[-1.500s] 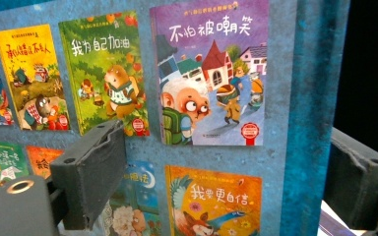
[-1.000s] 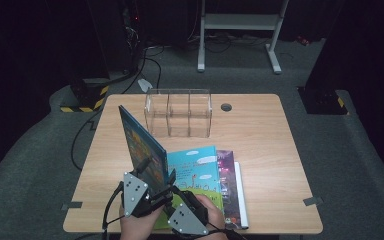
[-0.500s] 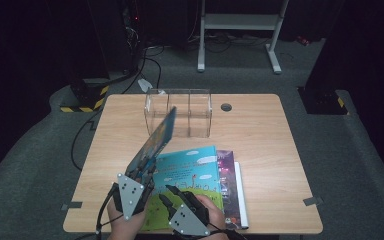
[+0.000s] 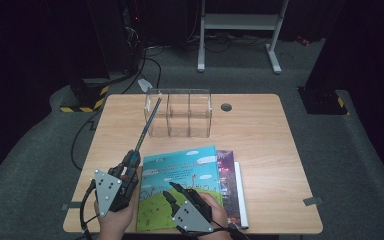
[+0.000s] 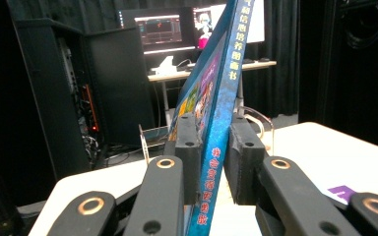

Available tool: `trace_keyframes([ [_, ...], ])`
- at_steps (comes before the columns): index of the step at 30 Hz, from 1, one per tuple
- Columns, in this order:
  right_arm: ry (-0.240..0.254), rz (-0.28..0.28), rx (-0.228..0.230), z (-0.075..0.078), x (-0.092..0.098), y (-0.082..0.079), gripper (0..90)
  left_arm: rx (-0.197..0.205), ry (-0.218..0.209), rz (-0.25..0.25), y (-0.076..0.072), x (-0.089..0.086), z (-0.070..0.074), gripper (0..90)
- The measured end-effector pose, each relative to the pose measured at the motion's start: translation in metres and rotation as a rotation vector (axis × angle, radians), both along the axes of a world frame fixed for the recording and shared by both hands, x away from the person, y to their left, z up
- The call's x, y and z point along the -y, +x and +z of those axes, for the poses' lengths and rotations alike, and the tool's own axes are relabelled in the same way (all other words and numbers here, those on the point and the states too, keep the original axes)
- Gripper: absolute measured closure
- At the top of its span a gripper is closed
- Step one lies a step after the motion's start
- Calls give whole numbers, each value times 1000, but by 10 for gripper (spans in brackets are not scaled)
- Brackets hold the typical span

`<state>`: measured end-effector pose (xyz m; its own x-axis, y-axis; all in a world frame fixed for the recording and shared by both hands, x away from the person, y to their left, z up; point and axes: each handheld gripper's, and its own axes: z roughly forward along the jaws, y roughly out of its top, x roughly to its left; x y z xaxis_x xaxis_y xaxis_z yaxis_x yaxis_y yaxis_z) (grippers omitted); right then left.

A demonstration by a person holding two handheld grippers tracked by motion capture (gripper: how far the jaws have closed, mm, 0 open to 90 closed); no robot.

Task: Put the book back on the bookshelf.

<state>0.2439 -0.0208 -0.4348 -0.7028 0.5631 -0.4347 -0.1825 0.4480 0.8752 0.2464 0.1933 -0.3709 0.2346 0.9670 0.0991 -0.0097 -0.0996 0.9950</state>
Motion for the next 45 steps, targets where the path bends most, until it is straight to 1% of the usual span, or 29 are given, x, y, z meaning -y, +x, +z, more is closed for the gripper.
trace_keyframes([
  [2, 2, -2, -3, 0, 1, 1, 664, 2, -5, 0, 0, -1, 0, 778],
  [3, 2, -6, -6, 0, 2, 1, 664, 3, -14, -4, 0, -2, 1, 778],
  [4, 3, -10, -6, 0, 4, 2, 665, 8, -33, -5, 1, -6, 1, 778],
  [5, 3, -10, -6, 0, 4, 2, 665, 8, -33, -5, 1, -6, 1, 779],
  [6, 8, -14, -12, 0, 5, 3, 666, 17, -63, -3, 1, -11, 2, 780],
  [7, 8, -14, -12, 0, 5, 3, 666, 17, -63, -3, 1, -11, 2, 781],
  [8, 16, -16, -14, 1, 7, 4, 666, 22, -91, -5, 2, -18, 3, 782],
  [10, 16, -18, -13, 2, 8, 4, 665, 21, -100, -6, 2, -20, 4, 783],
  [11, 28, -17, -24, 2, 9, 5, 666, 22, -124, -6, 3, -26, 4, 783],
  [12, 34, -15, -33, 2, 9, 6, 665, 22, -124, -6, 3, -26, 4, 783],
  [15, 32, -13, -33, 1, 8, 5, 666, 27, -150, -8, 4, -32, 5, 786],
  [16, 29, -13, -33, 1, 8, 5, 666, 33, -169, -16, 4, -36, 5, 788],
  [17, 29, -13, -33, 1, 8, 5, 666, 33, -169, -16, 4, -36, 5, 790],
  [18, 30, -12, -34, 0, 8, 5, 667, 35, -180, -18, 4, -37, 5, 790],
  [20, 31, -12, -38, 0, 8, 6, 667, 51, -193, -11, 4, -43, 6, 805],
  [23, 34, -11, -41, 0, 8, 6, 667, 56, -196, -9, 4, -45, 6, 812],
  [27, 38, -8, -49, -1, 8, 7, 668, 48, -197, -10, 5, -51, 7, 815],
  [28, 37, -8, -49, -1, 8, 7, 668, 35, -183, -16, 5, -54, 9, 817],
  [29, 37, -8, -49, -1, 8, 7, 668, 35, -183, -16, 5, -54, 9, 818],
  [30, 38, -8, -50, 0, 8, 7, 668, 21, -171, -27, 5, -58, 11, 819],
  [33, 39, -10, -52, 0, 9, 8, 668, 2, -157, -33, 3, -62, 13, 821],
  [34, 45, -12, -65, 1, 11, 10, 667, -14, -155, -40, 2, -66, 14, 822],
  [35, 45, -12, -65, 1, 11, 10, 667, -14, -155, -40, 2, -66, 14, 822],
  [36, 54, -16, -75, 2, 13, 14, 667, -27, -147, -45, 1, -71, 15, 823],
  [38, 57, -19, -82, 1, 14, 16, 666, -33, -144, -46, 1, -73, 16, 824],
  [40, 68, -27, -100, 1, 18, 21, 666, -50, -136, -53, 0, -78, 17, 825],
  [41, 72, -29, -106, 1, 19, 22, 667, -63, -130, -63, 0, -81, 18, 825],
  [43, 80, -37, -111, 2, 22, 25, 667, -96, -99, -71, -2, -85, 22, 826],
  [45, 87, -41, -109, 4, 23, 27, 667, -115, -88, -75, -3, -88, 23, 826],
])
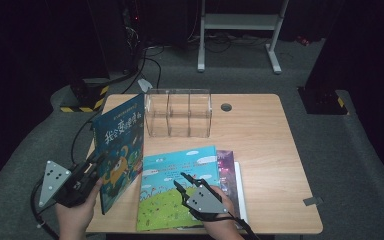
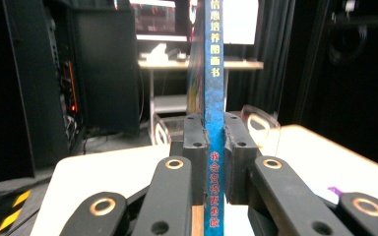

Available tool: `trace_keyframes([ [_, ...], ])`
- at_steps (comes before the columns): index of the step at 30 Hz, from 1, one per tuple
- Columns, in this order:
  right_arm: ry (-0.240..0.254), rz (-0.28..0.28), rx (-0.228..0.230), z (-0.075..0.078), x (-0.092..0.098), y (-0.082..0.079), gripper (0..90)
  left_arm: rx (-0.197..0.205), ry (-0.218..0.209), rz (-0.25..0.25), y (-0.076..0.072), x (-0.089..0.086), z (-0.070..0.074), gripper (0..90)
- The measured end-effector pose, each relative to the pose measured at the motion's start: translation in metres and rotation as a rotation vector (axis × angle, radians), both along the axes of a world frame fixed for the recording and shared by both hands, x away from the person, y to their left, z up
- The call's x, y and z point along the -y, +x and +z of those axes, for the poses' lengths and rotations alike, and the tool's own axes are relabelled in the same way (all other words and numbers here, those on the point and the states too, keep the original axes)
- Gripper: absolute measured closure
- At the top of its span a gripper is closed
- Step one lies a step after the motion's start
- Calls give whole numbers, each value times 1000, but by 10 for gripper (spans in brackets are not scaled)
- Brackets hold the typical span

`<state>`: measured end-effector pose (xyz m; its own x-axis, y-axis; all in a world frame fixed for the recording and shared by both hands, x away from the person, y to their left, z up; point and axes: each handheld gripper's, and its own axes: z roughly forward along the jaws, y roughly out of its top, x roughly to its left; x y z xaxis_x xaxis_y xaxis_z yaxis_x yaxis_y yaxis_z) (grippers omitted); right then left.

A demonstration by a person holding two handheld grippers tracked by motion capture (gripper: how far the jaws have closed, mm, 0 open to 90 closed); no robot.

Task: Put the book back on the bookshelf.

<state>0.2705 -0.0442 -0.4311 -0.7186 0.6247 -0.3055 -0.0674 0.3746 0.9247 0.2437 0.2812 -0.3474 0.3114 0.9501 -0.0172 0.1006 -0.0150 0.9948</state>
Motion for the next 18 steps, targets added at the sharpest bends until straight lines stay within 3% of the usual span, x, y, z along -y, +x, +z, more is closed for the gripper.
trace_keyframes([
  [6, 6, 6, 3, 1, -1, -2, 666, -20, 15, 6, 0, -5, 2, 824],
  [7, 4, 6, 5, 1, -1, -2, 666, -48, 34, 5, 0, -5, 4, 823],
  [9, 4, 4, 2, 1, 0, -2, 666, -68, 37, 5, 0, -7, 6, 821],
  [14, 5, 3, 1, 1, 1, -2, 666, -73, 13, 5, 2, -12, 5, 821],
  [18, 4, 3, 0, 0, 0, -2, 666, -102, 29, 13, 3, -14, 6, 819],
])
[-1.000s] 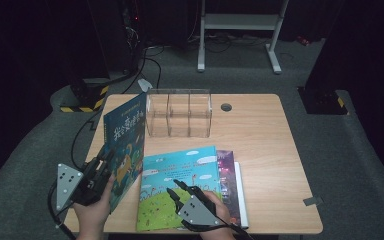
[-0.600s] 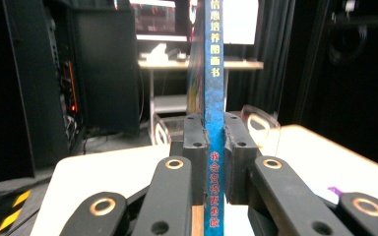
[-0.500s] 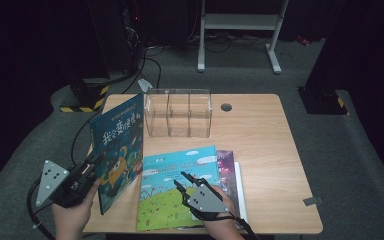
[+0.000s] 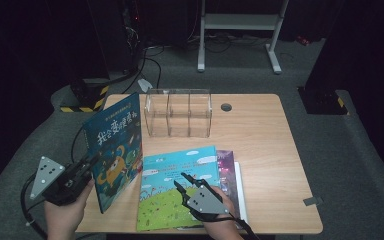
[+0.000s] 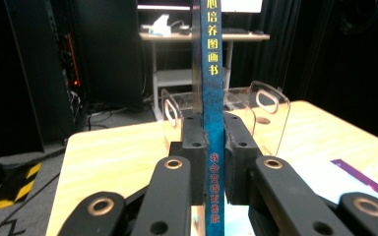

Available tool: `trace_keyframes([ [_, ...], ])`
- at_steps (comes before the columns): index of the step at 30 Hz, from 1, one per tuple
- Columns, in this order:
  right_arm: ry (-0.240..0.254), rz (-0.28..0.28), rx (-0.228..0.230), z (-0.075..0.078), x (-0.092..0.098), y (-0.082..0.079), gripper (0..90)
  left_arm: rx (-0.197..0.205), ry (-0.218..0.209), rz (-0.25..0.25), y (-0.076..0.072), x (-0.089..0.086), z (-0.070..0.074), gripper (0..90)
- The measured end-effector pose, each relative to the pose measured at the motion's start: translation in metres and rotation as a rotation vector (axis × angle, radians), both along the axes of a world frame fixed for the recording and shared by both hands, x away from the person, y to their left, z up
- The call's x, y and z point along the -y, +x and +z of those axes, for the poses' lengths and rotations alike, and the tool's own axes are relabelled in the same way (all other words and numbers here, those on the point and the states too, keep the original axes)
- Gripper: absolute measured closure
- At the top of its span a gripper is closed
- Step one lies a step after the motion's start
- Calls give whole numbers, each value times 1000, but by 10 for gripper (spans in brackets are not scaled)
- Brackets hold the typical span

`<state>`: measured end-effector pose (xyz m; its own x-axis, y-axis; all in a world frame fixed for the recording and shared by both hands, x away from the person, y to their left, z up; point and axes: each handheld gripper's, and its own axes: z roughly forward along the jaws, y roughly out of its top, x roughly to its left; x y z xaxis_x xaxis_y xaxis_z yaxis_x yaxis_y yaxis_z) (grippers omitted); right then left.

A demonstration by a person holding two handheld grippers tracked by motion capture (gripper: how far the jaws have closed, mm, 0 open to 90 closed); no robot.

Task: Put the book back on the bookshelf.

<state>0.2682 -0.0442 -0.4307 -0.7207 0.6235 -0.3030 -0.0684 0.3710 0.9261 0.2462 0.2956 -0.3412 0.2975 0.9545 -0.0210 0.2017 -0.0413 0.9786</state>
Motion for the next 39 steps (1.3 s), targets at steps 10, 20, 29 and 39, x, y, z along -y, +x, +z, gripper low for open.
trace_keyframes([
  [10, -3, 10, 2, -1, -4, -1, 666, 5, 4, 14, 2, 0, -4, 819],
  [20, 1, 7, 6, 1, -3, -1, 667, -28, 12, 18, 15, 5, -19, 825],
  [29, 9, -3, -12, 2, 1, 1, 651, -28, -19, 15, 21, -2, -28, 824],
  [39, 15, -21, -19, 2, 5, 3, 646, -63, -23, -1, 30, -6, -40, 824],
])
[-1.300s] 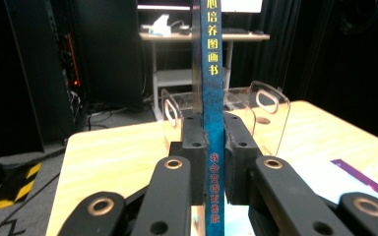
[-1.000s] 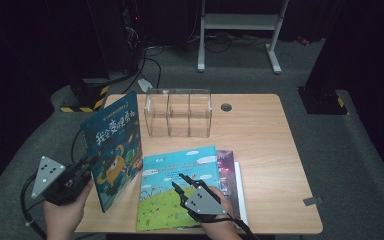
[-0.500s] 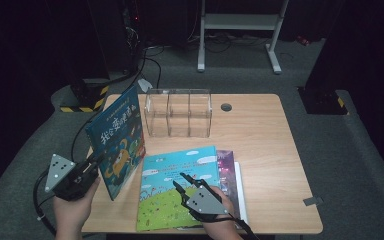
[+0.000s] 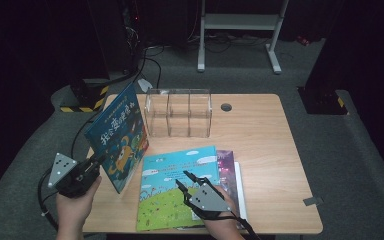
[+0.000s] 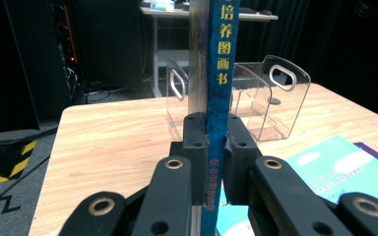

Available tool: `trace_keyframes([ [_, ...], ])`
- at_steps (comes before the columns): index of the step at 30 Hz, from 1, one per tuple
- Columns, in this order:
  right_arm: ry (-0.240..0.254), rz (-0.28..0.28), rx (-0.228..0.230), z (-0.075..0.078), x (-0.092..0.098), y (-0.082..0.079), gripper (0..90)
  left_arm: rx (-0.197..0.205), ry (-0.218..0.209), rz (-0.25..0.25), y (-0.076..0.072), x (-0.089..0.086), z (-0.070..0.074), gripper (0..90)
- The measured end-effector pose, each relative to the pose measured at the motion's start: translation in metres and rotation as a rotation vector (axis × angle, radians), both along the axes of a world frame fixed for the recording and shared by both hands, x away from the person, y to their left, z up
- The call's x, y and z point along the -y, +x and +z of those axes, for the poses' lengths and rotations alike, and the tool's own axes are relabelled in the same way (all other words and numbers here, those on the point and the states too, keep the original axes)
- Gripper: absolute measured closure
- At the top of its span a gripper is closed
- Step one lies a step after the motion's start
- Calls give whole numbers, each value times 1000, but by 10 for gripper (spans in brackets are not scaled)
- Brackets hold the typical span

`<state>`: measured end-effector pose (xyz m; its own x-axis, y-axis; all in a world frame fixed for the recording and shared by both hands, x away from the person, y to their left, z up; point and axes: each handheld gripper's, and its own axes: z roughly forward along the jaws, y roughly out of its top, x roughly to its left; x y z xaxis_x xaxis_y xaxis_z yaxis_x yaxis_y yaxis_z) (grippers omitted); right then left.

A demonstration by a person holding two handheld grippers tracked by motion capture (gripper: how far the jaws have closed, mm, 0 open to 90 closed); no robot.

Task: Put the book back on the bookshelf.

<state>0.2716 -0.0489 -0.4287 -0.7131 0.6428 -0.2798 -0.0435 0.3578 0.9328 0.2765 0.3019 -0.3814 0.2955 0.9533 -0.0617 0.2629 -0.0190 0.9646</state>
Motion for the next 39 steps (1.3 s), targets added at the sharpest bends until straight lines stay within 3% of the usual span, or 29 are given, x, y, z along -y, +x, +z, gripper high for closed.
trace_keyframes([
  [10, 3, -4, -8, -1, 1, 1, 646, -35, 22, -25, 3, -6, -8, 819],
  [19, 6, -5, -8, -1, 2, 2, 644, -22, 41, -43, 5, -6, -13, 806],
  [21, 3, -1, -12, -1, 1, 2, 641, -17, 48, -42, 5, -5, -12, 737],
  [26, -2, 4, -11, -2, 0, 1, 640, -21, 47, -20, 8, -2, -11, 664],
  [29, -4, 4, -14, -3, -1, 1, 638, 5, 79, -5, 10, 5, -11, 672],
  [33, -9, 4, -13, -4, -1, 1, 638, 31, 63, 8, 13, 8, -11, 672],
  [39, -10, 0, -12, -4, 0, 1, 638, 60, 91, 29, 16, 13, -12, 726],
])
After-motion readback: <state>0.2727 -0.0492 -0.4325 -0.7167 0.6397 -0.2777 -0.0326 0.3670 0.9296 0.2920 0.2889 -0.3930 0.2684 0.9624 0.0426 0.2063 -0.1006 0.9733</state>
